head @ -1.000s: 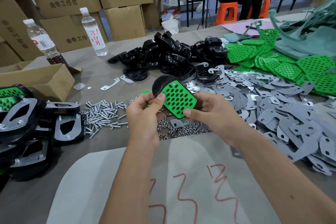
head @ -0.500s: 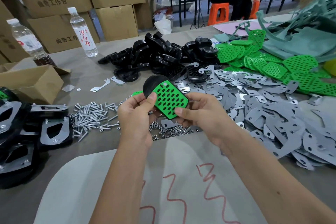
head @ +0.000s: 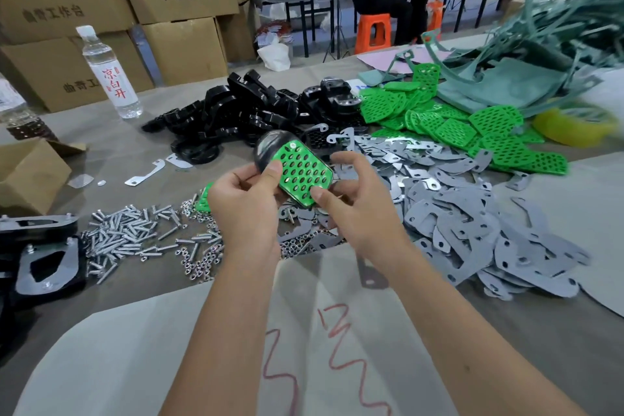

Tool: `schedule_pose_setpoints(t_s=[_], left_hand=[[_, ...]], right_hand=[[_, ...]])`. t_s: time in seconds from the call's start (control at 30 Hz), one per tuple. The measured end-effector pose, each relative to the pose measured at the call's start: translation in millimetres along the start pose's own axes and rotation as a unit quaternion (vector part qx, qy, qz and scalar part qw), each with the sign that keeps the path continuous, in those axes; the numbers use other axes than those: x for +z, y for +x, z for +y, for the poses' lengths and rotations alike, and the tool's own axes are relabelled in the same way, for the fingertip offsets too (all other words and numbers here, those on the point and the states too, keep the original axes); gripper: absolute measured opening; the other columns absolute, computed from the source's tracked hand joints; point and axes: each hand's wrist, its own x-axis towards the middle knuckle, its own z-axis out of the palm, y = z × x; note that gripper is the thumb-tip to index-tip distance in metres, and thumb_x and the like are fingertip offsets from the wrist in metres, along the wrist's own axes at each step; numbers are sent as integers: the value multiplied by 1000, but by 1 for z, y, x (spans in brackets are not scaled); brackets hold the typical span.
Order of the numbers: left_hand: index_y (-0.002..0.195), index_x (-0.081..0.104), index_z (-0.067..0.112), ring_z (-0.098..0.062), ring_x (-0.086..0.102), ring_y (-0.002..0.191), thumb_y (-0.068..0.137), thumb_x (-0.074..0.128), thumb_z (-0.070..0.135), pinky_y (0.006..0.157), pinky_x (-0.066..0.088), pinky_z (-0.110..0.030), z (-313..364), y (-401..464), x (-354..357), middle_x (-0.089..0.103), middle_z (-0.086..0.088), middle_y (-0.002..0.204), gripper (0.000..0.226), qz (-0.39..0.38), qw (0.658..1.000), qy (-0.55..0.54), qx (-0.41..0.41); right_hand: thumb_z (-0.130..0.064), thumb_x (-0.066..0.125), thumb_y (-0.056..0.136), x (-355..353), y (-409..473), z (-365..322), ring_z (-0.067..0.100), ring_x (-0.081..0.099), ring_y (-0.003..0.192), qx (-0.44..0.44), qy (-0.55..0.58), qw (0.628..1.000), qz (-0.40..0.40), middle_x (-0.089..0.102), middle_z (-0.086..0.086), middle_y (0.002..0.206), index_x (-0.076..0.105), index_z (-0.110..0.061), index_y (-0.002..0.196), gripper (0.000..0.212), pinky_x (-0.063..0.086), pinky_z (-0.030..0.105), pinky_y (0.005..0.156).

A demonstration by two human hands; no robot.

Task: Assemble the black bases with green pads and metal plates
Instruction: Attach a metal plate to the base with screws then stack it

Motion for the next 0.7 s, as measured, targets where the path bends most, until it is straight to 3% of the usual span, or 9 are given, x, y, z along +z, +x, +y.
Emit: schedule_pose_setpoints(t_s=[0.07, 0.2, 0.27, 0.33, 0.4, 0.43, 0.5, 0.6, 0.7], left_hand=[[88, 69, 10, -31, 75, 81, 86, 83, 11, 78, 64, -51, -6, -5, 19, 75, -12, 85, 14, 9, 996, 78, 41], [80, 65, 24, -19, 71, 73, 78, 89, 24, 78, 62, -47, -15, -31, 62, 70, 6, 75, 24, -8, 979, 188, 79], [76, 65, 26, -19, 73, 74, 76, 90, 29, 77, 62, -45, -17, -45, 83, 71, 6, 74, 25, -34, 979, 191, 69], [78, 71, 22, -19, 74, 72, 79, 88, 29, 77, 63, -46, -18, -56, 102, 73, 3, 73, 19, -102, 976, 182, 64], [87, 76, 19, -20, 75, 77, 85, 80, 35, 80, 63, -46, -14, -65, 112, 76, 0, 78, 16, -203, 964, 162, 62], [89, 76, 19, -20, 75, 80, 87, 75, 40, 81, 63, -46, -15, -68, 115, 76, 0, 80, 21, -238, 957, 154, 60], [90, 74, 22, -14, 71, 79, 91, 69, 42, 80, 61, -40, -21, -68, 114, 74, 4, 80, 21, -255, 944, 196, 78], [98, 73, 25, -13, 66, 89, 93, 71, 36, 84, 55, -36, -39, -67, 102, 71, 9, 93, 12, -264, 876, 381, 133], [111, 71, 25, -18, 55, 111, 94, 73, 33, 94, 45, -31, -51, -69, 88, 64, 2, 115, 19, -228, 818, 484, 210]], right_hand=[[-31, 80, 88, -17, -1, 1, 16, 65, 95, -47, -157, 986, 5, 63, -5, 114, 42, -34, 146, 70, 55, 38, 81], [-30, 85, 81, -57, 2, -3, 18, 56, 121, -64, -211, 975, -34, 55, -5, 133, 38, -29, 153, 86, 49, 43, 102], [-27, 86, 80, -73, 3, -1, 20, 54, 125, -35, -215, 975, -38, 56, 0, 138, 35, -24, 155, 91, 47, 42, 104], [-19, 84, 80, -86, 3, 4, 17, 62, 112, -13, -208, 978, 4, 62, 2, 127, 39, -25, 150, 83, 52, 31, 89], [-14, 79, 87, -99, 0, 9, 12, 69, 79, 15, -117, 992, 54, 70, 2, 102, 52, -25, 129, 51, 54, 21, 65], [-12, 76, 92, -105, -2, 11, 15, 69, 68, 40, -27, 996, 74, 71, 8, 95, 56, -21, 119, 34, 57, 25, 58], [-13, 70, 98, -117, -4, 16, 23, 72, 70, 92, 142, 980, 101, 72, 20, 98, 61, -10, 115, 20, 63, 39, 62], [-32, 64, 102, -130, -5, 22, 37, 75, 92, 137, 307, 937, 96, 74, 24, 111, 61, -2, 123, 37, 64, 54, 77], [-55, 50, 103, -135, -7, 23, 38, 74, 106, 159, 368, 914, 59, 75, 21, 116, 61, -4, 129, 58, 63, 41, 66]])
